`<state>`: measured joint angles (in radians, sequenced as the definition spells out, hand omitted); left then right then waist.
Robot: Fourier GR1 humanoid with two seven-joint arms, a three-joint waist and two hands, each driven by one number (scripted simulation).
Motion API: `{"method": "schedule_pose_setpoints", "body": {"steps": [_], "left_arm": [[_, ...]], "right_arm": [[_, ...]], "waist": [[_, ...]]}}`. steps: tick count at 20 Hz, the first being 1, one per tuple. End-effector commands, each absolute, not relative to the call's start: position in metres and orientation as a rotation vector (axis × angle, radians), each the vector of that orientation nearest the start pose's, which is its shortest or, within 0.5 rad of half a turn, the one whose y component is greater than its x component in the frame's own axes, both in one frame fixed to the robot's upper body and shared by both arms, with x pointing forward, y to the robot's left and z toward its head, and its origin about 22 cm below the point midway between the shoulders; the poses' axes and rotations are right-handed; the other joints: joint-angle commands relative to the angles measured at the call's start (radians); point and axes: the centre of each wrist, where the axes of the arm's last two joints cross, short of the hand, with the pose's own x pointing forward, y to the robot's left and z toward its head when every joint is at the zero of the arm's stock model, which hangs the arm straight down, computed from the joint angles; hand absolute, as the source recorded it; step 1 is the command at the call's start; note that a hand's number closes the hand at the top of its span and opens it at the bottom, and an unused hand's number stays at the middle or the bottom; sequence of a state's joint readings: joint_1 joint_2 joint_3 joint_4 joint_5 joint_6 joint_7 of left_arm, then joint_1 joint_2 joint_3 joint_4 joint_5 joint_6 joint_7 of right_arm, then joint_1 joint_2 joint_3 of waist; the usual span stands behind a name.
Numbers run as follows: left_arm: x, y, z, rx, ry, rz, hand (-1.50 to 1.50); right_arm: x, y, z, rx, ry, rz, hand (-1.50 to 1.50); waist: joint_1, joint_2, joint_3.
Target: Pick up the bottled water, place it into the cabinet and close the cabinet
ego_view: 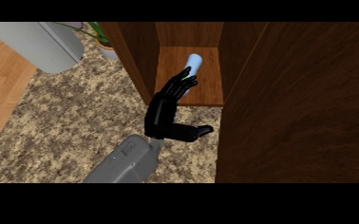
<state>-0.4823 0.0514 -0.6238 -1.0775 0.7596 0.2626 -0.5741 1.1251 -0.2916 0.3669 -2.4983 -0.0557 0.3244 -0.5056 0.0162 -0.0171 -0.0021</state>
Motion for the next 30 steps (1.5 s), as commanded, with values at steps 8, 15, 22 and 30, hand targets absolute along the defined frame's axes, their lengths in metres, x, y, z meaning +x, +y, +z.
{"method": "schedule_pose_setpoints", "body": {"steps": [8,15,22,30], "left_arm": [[0.197,0.167,-0.033,-0.501,-1.736,0.167,-1.50],[0.159,0.219,-0.035,-0.512,-1.781,0.112,-1.50],[0.133,0.274,-0.017,-0.460,-1.812,0.114,-1.50],[0.109,0.316,-0.006,-0.510,-1.810,0.081,-1.50]], "right_arm": [[0.015,-0.230,0.148,0.421,-1.863,0.460,1.50],[0.030,-0.229,0.153,0.581,-1.812,0.835,1.50],[0.033,-0.212,0.166,0.648,-1.857,0.825,1.50],[0.045,-0.192,0.153,0.732,-1.733,0.797,1.50]], "waist": [[0.032,0.004,-0.002],[0.049,-0.002,-0.006],[0.040,0.004,-0.007],[0.087,0.028,-0.007]]}}
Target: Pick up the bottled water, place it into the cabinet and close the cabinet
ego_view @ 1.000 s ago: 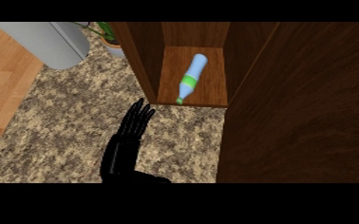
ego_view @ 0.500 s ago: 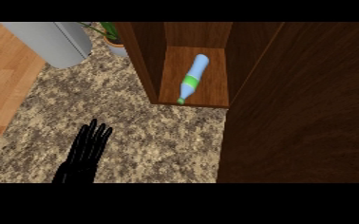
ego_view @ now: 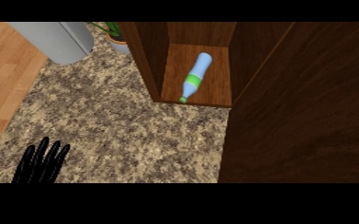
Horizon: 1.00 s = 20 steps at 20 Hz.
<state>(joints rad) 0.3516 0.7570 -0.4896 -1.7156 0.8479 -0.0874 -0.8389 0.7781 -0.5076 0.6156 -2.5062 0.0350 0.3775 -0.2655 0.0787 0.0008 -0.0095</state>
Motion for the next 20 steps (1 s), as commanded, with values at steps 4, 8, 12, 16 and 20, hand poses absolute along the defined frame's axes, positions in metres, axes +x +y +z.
{"method": "schedule_pose_setpoints", "body": {"steps": [4,8,12,16,20], "left_arm": [[0.113,0.334,0.002,-0.510,-1.823,0.063,-1.50],[0.114,0.349,0.002,-0.501,-1.832,0.038,-1.50],[0.117,0.354,0.004,-0.519,-1.833,0.025,-1.50],[0.122,0.356,0.012,-0.535,-1.854,0.027,-1.50],[0.125,0.363,0.014,-0.521,-1.846,0.007,-1.50]], "right_arm": [[0.058,-0.187,0.149,0.746,-1.764,0.926,1.50],[0.072,-0.183,0.145,0.755,-1.740,1.024,1.50],[0.084,-0.177,0.142,0.753,-1.717,1.065,1.50],[0.092,-0.169,0.138,0.772,-1.709,1.021,1.50],[0.101,-0.164,0.131,0.760,-1.687,0.991,1.50]], "waist": [[0.049,0.013,-0.002],[0.077,0.016,-0.007],[0.086,0.024,-0.010],[0.086,0.027,-0.009],[0.092,0.035,-0.011]]}}
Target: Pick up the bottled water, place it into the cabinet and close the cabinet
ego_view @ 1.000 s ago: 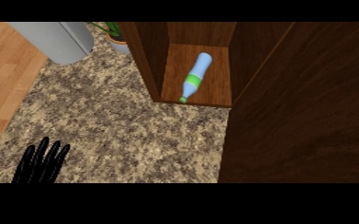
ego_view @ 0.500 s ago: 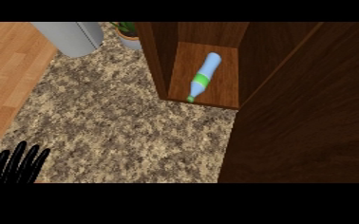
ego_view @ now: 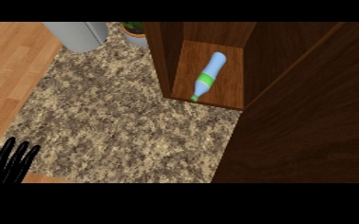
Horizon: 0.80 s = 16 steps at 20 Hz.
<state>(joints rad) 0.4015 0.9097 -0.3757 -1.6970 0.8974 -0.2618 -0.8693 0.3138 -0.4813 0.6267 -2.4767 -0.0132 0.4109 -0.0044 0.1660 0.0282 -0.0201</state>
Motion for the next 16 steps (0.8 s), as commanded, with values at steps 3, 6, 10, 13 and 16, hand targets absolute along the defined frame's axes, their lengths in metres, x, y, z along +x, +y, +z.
{"method": "schedule_pose_setpoints", "body": {"steps": [3,6,10,13,16], "left_arm": [[0.127,0.363,0.018,-0.535,-1.843,0.008,-1.50],[0.134,0.368,0.026,-0.525,-1.869,-0.018,-1.50],[0.138,0.371,0.032,-0.537,-1.878,-0.022,-1.50],[0.134,0.373,0.028,-0.542,-1.859,-0.017,-1.50],[0.135,0.374,0.030,-0.554,-1.870,-0.020,-1.50]], "right_arm": [[0.105,-0.163,0.131,0.755,-1.699,0.922,1.50],[0.111,-0.164,0.128,0.754,-1.693,0.886,1.50],[0.119,-0.157,0.119,0.808,-1.649,0.797,1.50],[0.132,-0.149,0.115,0.840,-1.622,0.732,1.50],[0.151,-0.140,0.108,0.909,-1.578,0.679,1.50]], "waist": [[0.002,0.012,0.000],[0.015,0.021,0.002],[0.026,0.026,0.005],[0.031,0.025,0.004],[0.043,0.028,0.007]]}}
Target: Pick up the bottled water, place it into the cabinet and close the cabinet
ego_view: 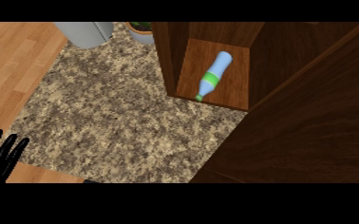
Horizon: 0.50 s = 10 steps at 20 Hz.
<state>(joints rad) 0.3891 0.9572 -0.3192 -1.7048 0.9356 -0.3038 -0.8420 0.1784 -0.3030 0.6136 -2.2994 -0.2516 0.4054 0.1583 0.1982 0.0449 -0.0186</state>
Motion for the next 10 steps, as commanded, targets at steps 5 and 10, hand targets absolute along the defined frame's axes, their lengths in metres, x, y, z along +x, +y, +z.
{"method": "schedule_pose_setpoints", "body": {"steps": [5,10], "left_arm": [[0.133,0.380,0.032,-0.537,-1.860,0.011,-1.50],[0.129,0.395,0.031,-0.496,-1.860,0.030,-1.50]], "right_arm": [[0.202,-0.131,0.107,0.851,-1.545,0.594,1.50],[0.253,-0.121,0.117,0.696,-1.600,0.467,1.50]], "waist": [[-0.016,-0.006,0.010],[-0.041,-0.018,0.011]]}}
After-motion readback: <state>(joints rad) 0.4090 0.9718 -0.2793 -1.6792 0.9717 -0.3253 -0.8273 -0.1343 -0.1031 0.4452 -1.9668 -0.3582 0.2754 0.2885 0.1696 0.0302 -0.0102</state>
